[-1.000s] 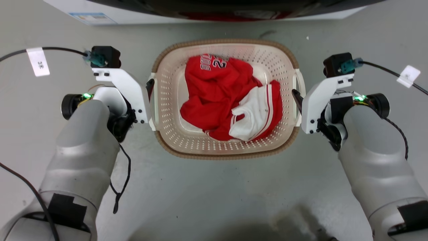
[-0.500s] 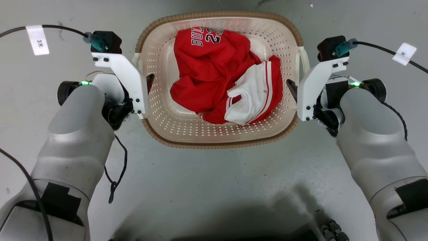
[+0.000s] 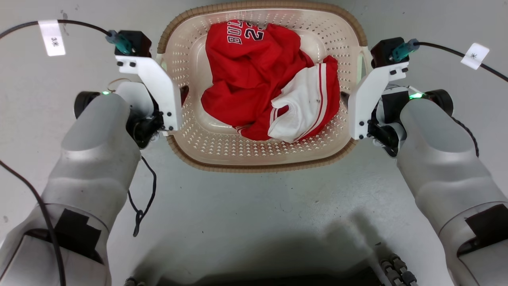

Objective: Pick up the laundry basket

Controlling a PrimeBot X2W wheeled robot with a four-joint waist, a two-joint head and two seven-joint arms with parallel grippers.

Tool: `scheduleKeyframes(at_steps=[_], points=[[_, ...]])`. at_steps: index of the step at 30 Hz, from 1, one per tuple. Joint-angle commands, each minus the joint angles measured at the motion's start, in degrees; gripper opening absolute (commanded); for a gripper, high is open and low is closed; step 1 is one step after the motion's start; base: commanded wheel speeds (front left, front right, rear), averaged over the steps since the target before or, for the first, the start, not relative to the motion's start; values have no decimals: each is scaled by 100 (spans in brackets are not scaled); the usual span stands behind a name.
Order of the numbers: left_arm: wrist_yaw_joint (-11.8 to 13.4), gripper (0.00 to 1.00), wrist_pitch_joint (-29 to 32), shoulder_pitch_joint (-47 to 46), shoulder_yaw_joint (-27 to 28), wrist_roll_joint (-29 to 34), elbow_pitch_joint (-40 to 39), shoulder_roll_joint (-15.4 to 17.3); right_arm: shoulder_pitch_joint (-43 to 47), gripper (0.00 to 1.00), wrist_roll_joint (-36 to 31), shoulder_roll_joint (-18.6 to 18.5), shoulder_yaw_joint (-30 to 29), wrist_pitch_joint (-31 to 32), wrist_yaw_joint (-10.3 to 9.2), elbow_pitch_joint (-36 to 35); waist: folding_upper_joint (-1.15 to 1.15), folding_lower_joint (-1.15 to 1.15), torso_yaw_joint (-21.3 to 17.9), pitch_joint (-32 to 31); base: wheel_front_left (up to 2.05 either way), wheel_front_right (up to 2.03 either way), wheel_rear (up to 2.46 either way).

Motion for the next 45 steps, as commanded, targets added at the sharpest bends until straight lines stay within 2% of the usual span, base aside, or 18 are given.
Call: scheduleKeyframes(at_steps=[1,9,16,22,27,37,45], points=[[1,0,85,-33,-48,-66,31,-56,-115,0,93,4,67,29,-4,9,0,-1,3,-9,0,0,0],[-1,0,197,-61,-312,-333,63,-65,-58,0,406,23,400,58,5,29,0,-1,7,-131,0,0,0],[-7,0,616,86,-498,-669,137,-86,109,0,869,39,785,661,7,-74,0,-1,10,-517,0,0,0],[-12,0,1163,241,-609,-982,206,-174,297,0,1307,57,1069,1326,13,-116,0,-1,48,-1080,0,0,0],[-13,0,1387,388,-671,-1190,267,-235,433,0,1644,66,1233,1809,31,-94,0,-1,94,-1627,0,0,0],[-22,0,1910,811,-756,-1557,433,-354,755,0,1975,78,1482,2284,32,72,0,-1,159,-2789,0,0,0],[-27,0,2174,1077,-826,-1730,522,-435,1063,0,2267,79,1576,2633,32,131,0,-1,167,-3471,0,0,0]])
